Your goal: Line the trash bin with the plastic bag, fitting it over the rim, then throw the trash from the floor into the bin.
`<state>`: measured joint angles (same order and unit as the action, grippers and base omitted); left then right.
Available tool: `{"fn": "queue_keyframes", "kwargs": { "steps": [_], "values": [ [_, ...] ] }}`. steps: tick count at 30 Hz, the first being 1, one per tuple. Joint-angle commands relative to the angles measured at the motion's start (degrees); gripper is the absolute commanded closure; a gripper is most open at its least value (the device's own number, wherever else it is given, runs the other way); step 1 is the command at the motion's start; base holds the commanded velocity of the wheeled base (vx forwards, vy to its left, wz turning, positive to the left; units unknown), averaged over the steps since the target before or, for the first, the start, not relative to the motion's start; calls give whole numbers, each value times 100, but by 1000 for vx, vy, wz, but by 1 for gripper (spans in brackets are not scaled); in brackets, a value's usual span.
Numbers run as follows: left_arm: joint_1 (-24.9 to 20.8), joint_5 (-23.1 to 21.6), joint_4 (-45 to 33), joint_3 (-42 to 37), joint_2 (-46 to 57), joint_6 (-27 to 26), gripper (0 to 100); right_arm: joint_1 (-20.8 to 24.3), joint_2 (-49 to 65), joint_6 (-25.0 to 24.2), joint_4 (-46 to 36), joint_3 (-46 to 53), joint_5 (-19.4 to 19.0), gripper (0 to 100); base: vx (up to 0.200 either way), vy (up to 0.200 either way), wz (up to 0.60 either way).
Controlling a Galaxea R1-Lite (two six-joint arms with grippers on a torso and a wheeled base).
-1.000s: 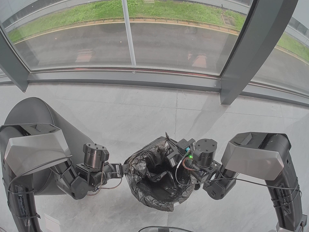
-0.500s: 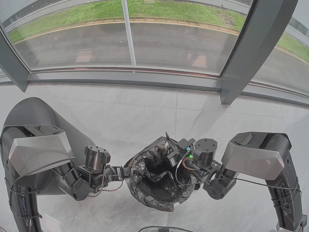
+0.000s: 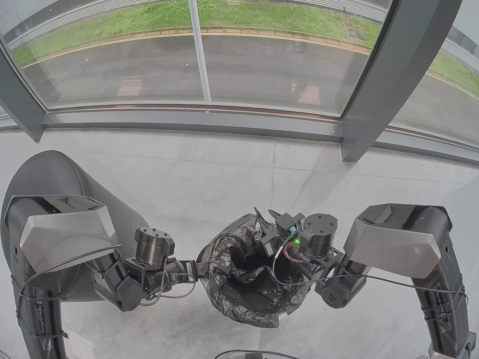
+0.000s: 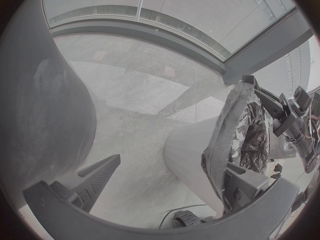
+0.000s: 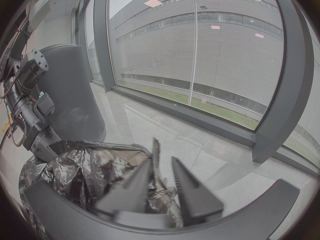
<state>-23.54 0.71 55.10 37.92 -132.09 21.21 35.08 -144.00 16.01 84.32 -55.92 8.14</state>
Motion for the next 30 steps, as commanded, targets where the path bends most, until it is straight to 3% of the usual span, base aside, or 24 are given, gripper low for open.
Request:
{"fn": "queue_keyframes", "kwargs": {
  "steps": [1, 16, 19, 30],
  "values": [
    [-1, 0, 1, -4, 34, 6, 0, -2, 47, -36, 14, 2, -6, 0, 0, 0, 0],
    [7, 0, 9, -31, 86, 15, 0, -46, 109, -63, 207, -7, 29, 0, 0, 0, 0],
    [42, -18, 18, -48, 113, 23, 0, -72, 196, -265, 295, 55, 109, 0, 0, 0, 0],
    [-81, 52, 502, -233, 289, -12, 0, -54, 425, -361, 313, 239, 214, 0, 0, 0, 0]
  ]
}}
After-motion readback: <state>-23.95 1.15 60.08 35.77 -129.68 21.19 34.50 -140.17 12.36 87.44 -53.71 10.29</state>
